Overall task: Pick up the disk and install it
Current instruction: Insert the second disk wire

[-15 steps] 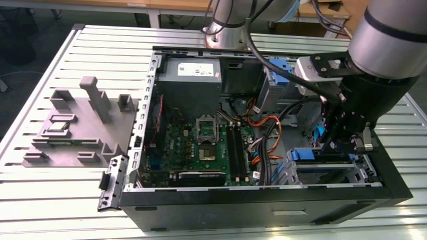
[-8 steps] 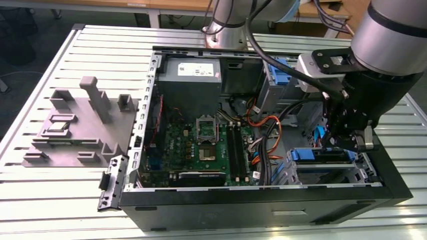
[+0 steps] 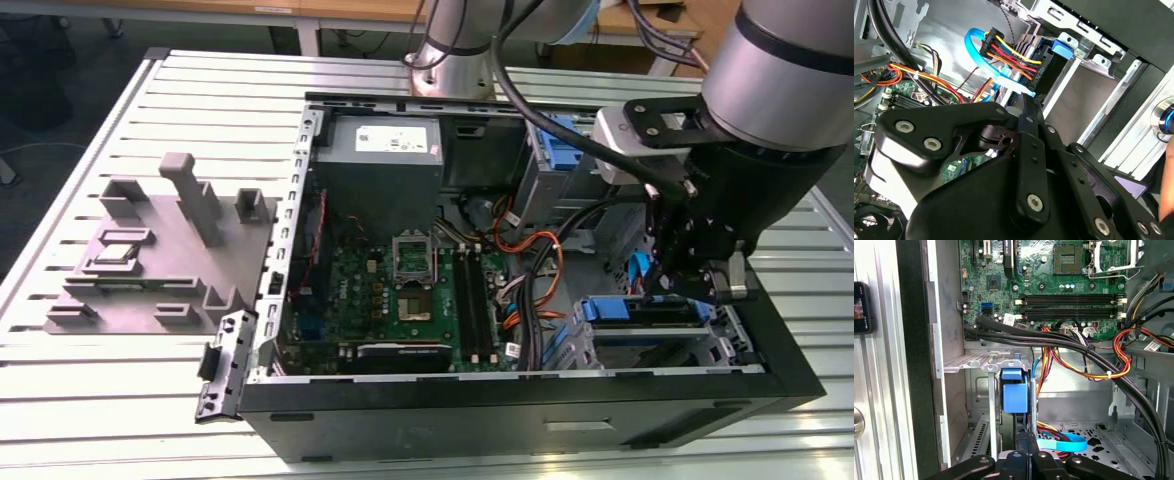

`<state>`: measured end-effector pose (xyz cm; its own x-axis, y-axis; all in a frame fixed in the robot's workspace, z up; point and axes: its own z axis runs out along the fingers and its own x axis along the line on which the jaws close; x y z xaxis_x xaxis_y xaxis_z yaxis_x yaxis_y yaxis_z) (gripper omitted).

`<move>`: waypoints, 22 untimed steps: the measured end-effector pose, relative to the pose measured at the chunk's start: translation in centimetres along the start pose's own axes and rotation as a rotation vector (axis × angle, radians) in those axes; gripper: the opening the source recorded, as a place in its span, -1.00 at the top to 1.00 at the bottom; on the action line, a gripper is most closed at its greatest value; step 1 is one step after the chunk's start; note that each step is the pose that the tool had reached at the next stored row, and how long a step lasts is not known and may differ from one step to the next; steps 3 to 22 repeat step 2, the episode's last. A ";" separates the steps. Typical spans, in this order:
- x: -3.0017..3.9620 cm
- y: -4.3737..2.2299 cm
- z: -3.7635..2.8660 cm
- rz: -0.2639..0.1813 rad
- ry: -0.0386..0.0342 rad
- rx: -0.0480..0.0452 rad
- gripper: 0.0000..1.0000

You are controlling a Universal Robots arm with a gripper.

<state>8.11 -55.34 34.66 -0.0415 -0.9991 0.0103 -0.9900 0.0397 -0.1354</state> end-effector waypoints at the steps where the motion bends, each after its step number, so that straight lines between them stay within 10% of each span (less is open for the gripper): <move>1: 0.00 0.00 0.00 0.000 0.0000 0.0000 0.80; 22: 0.00 0.00 0.00 0.000 0.0000 0.0000 0.80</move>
